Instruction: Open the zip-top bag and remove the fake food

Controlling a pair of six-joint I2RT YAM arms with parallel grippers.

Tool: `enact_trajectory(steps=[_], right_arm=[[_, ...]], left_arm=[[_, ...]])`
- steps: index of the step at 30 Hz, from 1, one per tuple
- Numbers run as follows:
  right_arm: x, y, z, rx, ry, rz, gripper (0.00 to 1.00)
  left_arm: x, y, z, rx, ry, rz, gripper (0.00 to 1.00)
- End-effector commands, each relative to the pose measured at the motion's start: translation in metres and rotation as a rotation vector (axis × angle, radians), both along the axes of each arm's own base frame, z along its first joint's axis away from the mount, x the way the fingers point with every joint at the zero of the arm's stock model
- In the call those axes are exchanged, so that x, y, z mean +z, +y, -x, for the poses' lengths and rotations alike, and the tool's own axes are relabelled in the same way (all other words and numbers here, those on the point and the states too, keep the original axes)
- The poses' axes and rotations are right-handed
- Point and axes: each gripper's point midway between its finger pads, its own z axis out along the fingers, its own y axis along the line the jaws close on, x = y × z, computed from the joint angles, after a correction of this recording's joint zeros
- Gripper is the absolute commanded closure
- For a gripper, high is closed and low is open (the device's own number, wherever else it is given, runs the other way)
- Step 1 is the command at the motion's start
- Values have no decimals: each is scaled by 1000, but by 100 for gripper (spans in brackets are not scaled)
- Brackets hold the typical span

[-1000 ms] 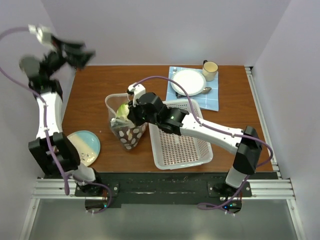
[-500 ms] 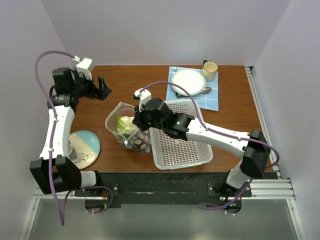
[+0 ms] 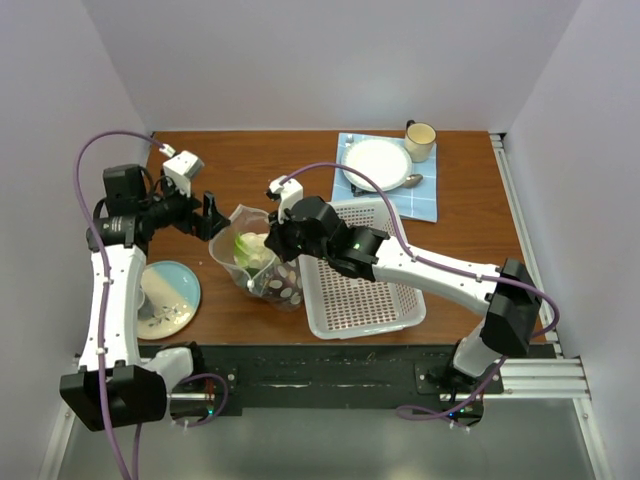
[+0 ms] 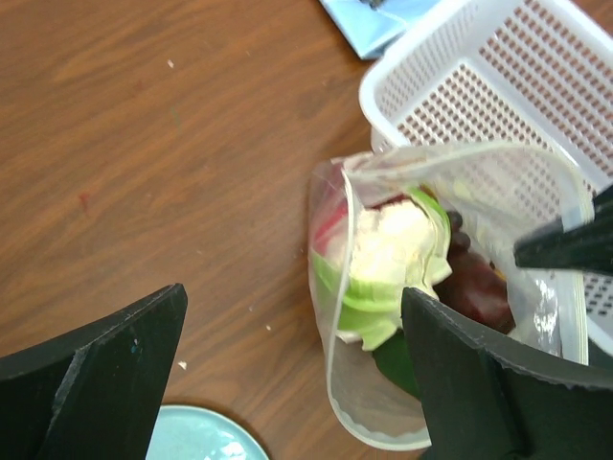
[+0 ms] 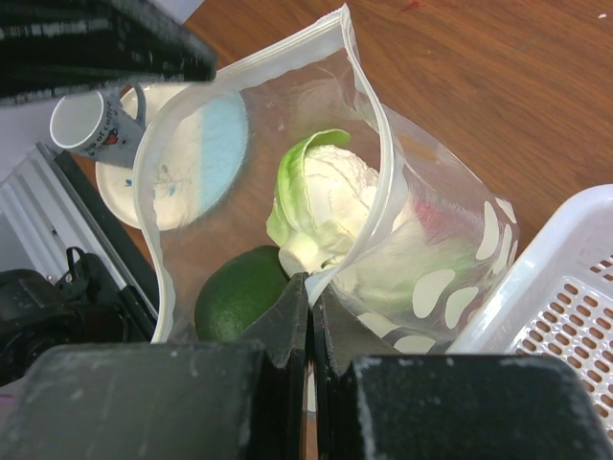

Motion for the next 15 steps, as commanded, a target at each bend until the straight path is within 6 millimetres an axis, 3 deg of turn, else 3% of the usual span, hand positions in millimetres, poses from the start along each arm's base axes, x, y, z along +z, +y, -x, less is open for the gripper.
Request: enact_trajectory(steps=[1, 4, 9, 11, 12, 14, 15], right_arm=[[19, 5, -1, 3, -35, -47, 100], [21, 4, -2, 1, -44, -44, 100], [21, 3, -3, -3, -50, -35, 100], [20, 3, -4, -5, -50, -33, 100], [18, 3, -4, -6, -49, -26, 100], [16, 3, -5, -10, -50, -22, 100], [15, 2, -6, -12, -52, -17, 100]], left_arm=[[-35, -5, 25, -85, 83, -27, 0], [-59, 3, 27, -57, 115, -71, 0], [-68, 0, 28, -78, 123, -62, 3], [-62, 3, 22, -63, 109, -69, 22], [-57, 4, 18, -56, 96, -75, 50], [-33, 10, 7, -21, 46, -90, 94], [-21, 11, 2, -7, 14, -92, 100]])
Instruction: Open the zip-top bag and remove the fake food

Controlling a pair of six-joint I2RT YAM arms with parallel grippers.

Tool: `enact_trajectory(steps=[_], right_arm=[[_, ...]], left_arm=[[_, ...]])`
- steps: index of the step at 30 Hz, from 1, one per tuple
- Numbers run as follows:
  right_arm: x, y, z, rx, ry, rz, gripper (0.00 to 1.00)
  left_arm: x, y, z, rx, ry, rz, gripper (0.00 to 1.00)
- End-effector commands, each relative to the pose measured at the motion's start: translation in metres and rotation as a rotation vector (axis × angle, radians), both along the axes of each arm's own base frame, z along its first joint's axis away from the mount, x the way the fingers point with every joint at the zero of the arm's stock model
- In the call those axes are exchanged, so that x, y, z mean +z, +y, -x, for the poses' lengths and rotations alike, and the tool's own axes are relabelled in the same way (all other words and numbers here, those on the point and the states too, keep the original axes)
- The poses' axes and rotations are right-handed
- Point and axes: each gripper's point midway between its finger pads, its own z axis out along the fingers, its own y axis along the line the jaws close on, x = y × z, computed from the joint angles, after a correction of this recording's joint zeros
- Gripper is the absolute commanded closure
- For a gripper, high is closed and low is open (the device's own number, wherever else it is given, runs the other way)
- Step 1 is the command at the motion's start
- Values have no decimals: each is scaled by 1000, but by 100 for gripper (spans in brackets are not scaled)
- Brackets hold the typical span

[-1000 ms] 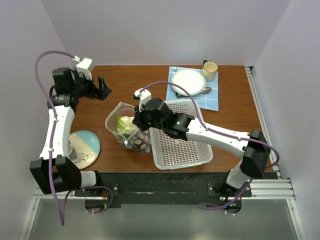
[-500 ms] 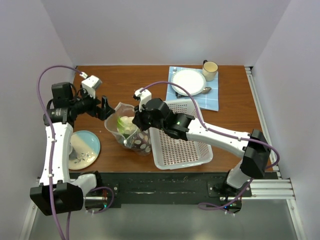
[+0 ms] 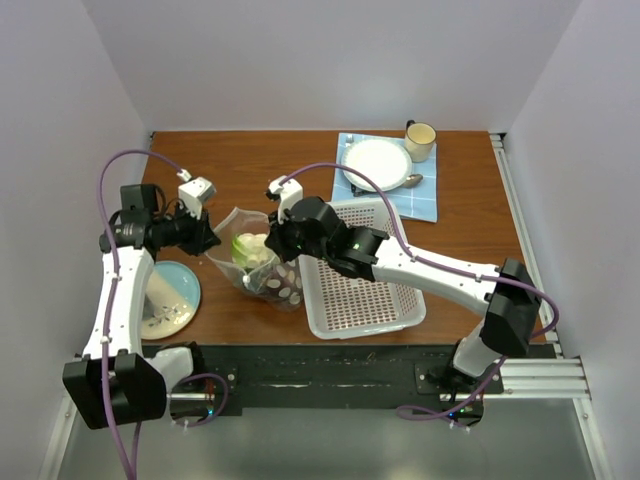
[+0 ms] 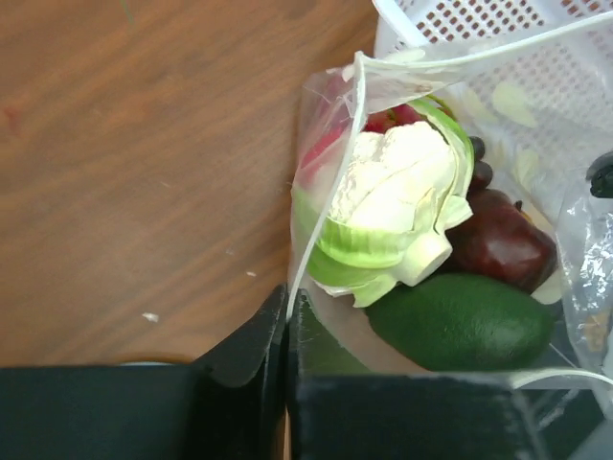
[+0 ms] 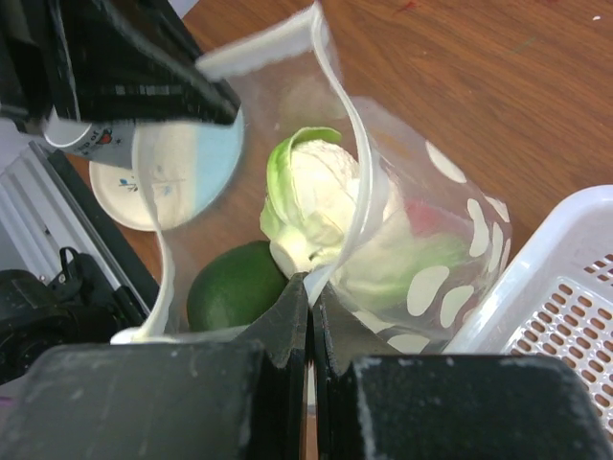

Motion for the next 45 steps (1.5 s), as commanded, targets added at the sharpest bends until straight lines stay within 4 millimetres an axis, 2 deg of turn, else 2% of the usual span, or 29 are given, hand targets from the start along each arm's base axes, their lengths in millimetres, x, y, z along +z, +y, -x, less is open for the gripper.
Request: enact_trajectory(steps=[1, 6, 9, 11, 12, 13, 15, 16, 19, 21, 22, 24, 25, 26, 27, 28, 29, 30, 31, 34, 36, 37, 38, 41, 45], right_arm=[[15, 2, -5, -13, -44, -22, 100], [8, -1, -8, -26, -58, 8, 100], [7, -2, -11, -30, -71, 29, 100], [7, -4, -14, -47, -79, 41, 98], [7, -7, -16, -58, -90, 48, 87], [9, -9, -17, -67, -98, 49, 59], [12, -16, -16, -88, -115, 21, 48], [19, -18, -14, -87, -129, -4, 39], [41, -20, -4, -81, -188, -100, 28], [55, -14, 2, -62, -213, -145, 28], [57, -7, 10, -36, -217, -156, 32], [70, 5, 20, -4, -250, -207, 37], [73, 17, 36, 45, -256, -225, 40], [86, 25, 43, 70, -277, -261, 41], [78, 36, 50, 97, -272, -248, 41], [79, 49, 67, 148, -267, -255, 40], [84, 57, 72, 166, -278, -258, 39], [77, 64, 75, 176, -273, -235, 37], [60, 73, 76, 185, -258, -199, 35], [38, 84, 78, 204, -227, -164, 29], [34, 92, 87, 250, -190, -177, 27], [20, 98, 90, 262, -172, -156, 26], [17, 101, 91, 267, -161, -146, 26], [-10, 99, 78, 199, -164, -72, 26], [-29, 77, 47, 45, -245, 41, 23]], left_arm=[[71, 10, -32, 35, -212, -47, 100], [116, 10, -38, 47, -301, -47, 100], [129, 5, -38, 35, -318, -13, 100], [128, -3, -34, 6, -308, 26, 100], [120, -5, -33, 0, -281, 40, 100], [115, -7, -31, -7, -265, 50, 100], [96, -10, -27, -21, -216, 64, 100], [88, -10, -25, -29, -204, 59, 100], [55, -13, -17, -56, -140, 57, 100], [36, -12, -15, -52, -93, 51, 100], [31, -13, -15, -56, -82, 51, 100], [26, -17, -15, -64, -61, 74, 100], [24, -19, -14, -63, -52, 84, 100], [26, -22, -16, -73, -62, 89, 100], [26, -24, -16, -73, -60, 91, 100], [27, -25, -16, -72, -61, 96, 100], [27, -28, -18, -79, -66, 97, 100], [28, -30, -18, -81, -65, 100, 100], [29, -31, -18, -86, -66, 100, 100], [28, -36, -16, -98, -63, 108, 100], [27, -41, -15, -110, -57, 119, 100], [27, -44, -14, -116, -56, 125, 100], [26, -48, -15, -128, -56, 127, 100], [25, -55, -13, -146, -46, 133, 100], [28, -59, -11, -160, -50, 131, 100]])
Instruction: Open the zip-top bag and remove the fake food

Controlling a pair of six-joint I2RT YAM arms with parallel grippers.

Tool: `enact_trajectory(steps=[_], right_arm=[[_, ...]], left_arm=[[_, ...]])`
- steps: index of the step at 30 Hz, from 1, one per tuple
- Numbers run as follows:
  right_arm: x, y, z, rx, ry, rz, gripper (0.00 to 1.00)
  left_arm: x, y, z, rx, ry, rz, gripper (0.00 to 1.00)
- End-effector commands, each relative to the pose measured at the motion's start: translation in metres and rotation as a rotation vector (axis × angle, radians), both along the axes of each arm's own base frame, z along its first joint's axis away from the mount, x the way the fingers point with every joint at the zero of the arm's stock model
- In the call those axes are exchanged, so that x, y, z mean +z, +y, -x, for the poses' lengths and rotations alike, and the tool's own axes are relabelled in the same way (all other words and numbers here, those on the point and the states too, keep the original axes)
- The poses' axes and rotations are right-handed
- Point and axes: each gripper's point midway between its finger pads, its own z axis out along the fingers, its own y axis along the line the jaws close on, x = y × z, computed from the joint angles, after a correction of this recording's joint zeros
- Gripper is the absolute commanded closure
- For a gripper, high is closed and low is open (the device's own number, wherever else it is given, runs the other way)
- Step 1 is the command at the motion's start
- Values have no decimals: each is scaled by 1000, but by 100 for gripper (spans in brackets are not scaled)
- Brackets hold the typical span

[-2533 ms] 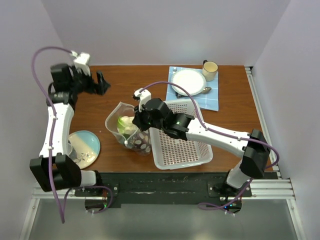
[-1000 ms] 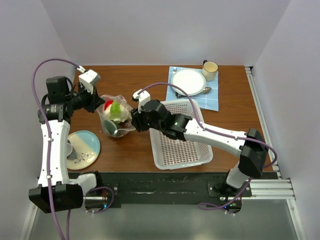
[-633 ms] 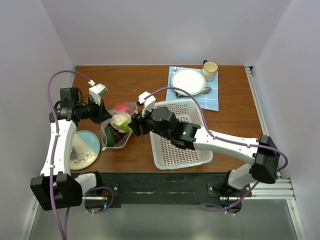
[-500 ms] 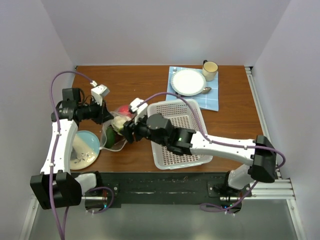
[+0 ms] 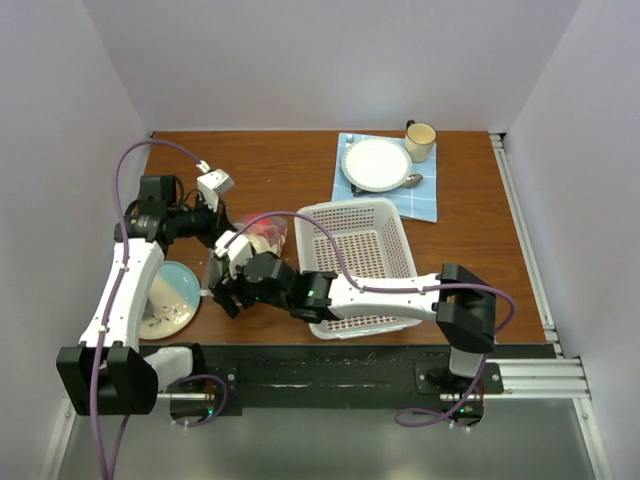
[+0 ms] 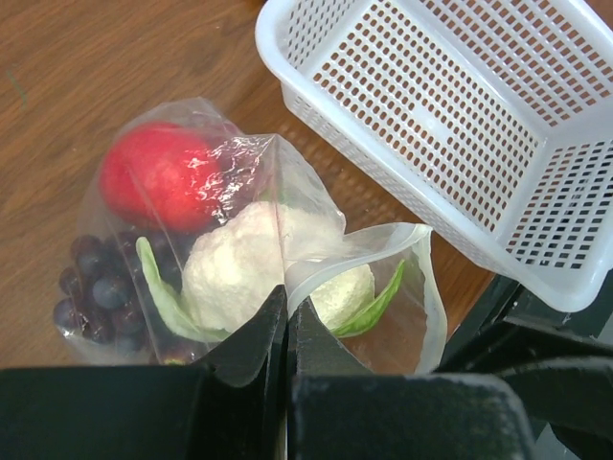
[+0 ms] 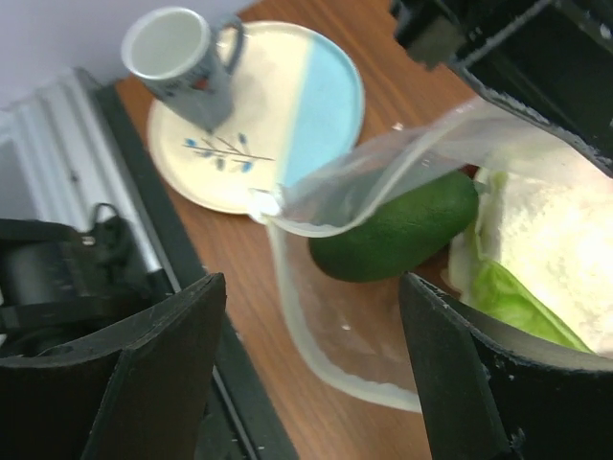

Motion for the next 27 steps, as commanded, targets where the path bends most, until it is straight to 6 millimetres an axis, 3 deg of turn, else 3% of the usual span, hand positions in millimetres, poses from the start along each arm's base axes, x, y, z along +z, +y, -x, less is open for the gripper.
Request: enact_trajectory(steps=[1, 6, 10, 15, 16, 19, 20, 27], right_arm=[[15, -20, -34, -179, -117, 29, 23], [14, -51, -58, -272, -178, 59, 21], [4, -61, -75, -310, -175, 78, 19], [-5, -57, -95, -343, -171, 113, 12], [-14, -53, -96, -330, -166, 129, 11], [-11, -36, -102, -272, -159, 118, 10], [-25, -32, -103, -257, -143, 145, 10], [-54, -13, -101, -218, -30, 100, 10]], left_arm=[[11, -7, -3, -23, -42, 23, 100], [9, -2, -1, -35, -51, -23, 100], [9, -2, 3, -53, -44, -30, 100], [11, -1, 9, -85, -44, -54, 100], [10, -1, 12, -92, -38, -56, 100], [10, -2, 16, -114, -31, -59, 100], [11, -2, 16, -117, -32, -59, 100], [9, -7, 17, -128, 1, -25, 100]])
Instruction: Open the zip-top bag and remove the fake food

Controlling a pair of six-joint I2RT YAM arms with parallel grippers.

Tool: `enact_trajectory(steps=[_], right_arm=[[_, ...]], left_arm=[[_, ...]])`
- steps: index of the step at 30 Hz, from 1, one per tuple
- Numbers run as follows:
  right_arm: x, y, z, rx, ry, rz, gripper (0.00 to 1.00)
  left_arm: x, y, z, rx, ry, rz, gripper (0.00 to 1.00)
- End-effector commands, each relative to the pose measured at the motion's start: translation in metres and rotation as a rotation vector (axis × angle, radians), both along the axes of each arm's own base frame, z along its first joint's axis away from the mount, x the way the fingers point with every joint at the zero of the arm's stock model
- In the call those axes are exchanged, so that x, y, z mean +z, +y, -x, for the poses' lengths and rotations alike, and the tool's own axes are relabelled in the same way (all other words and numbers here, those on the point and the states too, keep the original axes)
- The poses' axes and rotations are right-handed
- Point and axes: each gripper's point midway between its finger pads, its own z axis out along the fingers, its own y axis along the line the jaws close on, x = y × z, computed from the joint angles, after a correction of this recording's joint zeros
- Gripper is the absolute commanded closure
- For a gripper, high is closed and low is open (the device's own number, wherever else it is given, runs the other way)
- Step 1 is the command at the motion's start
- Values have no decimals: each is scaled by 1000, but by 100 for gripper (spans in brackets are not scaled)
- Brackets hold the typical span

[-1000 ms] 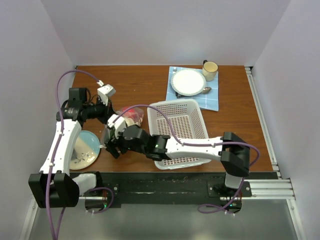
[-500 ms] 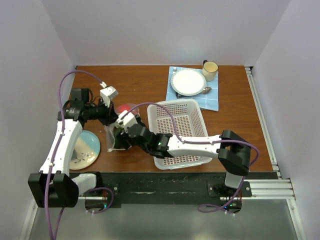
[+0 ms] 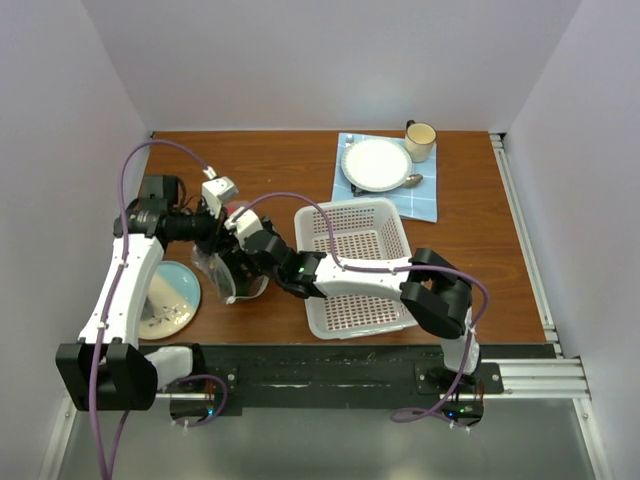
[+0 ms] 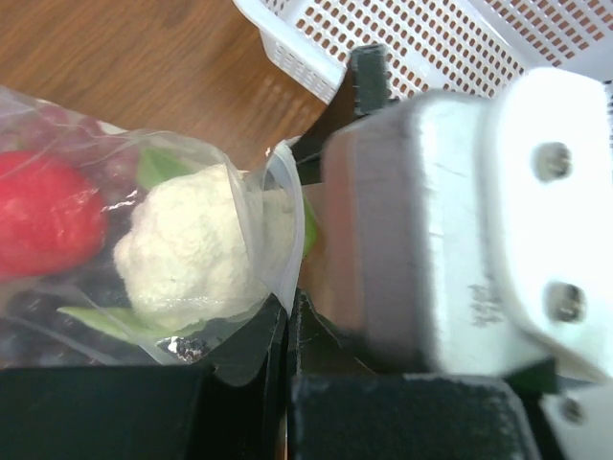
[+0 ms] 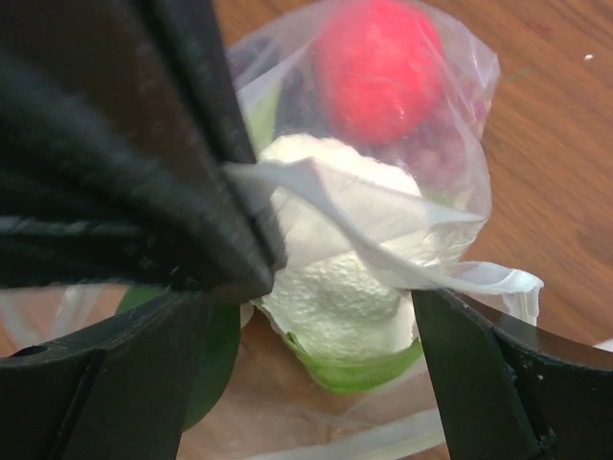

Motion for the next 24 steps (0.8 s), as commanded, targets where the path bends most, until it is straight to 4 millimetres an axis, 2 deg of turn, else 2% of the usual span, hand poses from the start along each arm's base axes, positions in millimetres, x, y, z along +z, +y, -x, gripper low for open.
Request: enact_trajectory(steps=[1, 2, 3, 4, 6, 7, 8, 9, 10, 12, 13, 15, 16, 18, 19, 22, 24], right_arm=[[-9, 13, 4, 37, 58, -47, 10], [-12, 15, 4, 41, 58, -52, 10], [-18, 14, 5, 45, 60, -45, 10], [-25, 12, 6, 43, 66, -35, 10], [-31, 11, 7, 43, 68, -35, 11], [-37, 7, 8, 41, 75, -27, 11], [-36, 8, 9, 44, 72, -38, 12], [-36, 7, 10, 45, 75, -45, 12], [-36, 4, 12, 47, 73, -59, 12], [-36, 2, 13, 46, 72, -68, 12], [-35, 1, 13, 44, 71, -75, 12], [-36, 0, 13, 42, 69, -76, 12], [-37, -1, 14, 42, 69, -76, 12], [-33, 0, 13, 42, 60, -94, 12], [-31, 1, 13, 45, 56, -98, 12], [-30, 8, 9, 46, 46, -99, 12], [-36, 11, 6, 38, 45, -88, 12]], left_arm=[[14, -9, -5, -41, -33, 47, 88], [13, -9, -7, -38, -28, 46, 75], [13, -8, -10, -26, -22, 43, 53], [10, -3, -17, -5, -21, 20, 41], [26, 4, -32, 26, -72, -9, 25], [31, 16, -44, 68, -77, -4, 23], [57, 24, -58, 92, -136, 12, 21], [69, 33, -66, 119, -143, 36, 20], [88, 54, -84, 167, -158, 67, 20], [90, 74, -98, 210, -144, 70, 20], [76, 88, -109, 248, -117, 47, 20], [47, 98, -117, 281, -83, 3, 23], [17, 107, -122, 306, -47, -29, 25], [-13, 110, -124, 316, 1, -51, 29], [-38, 106, -120, 305, 65, -59, 30], [-74, 88, -108, 248, 134, -107, 33], [-85, 80, -103, 227, 136, -144, 34]])
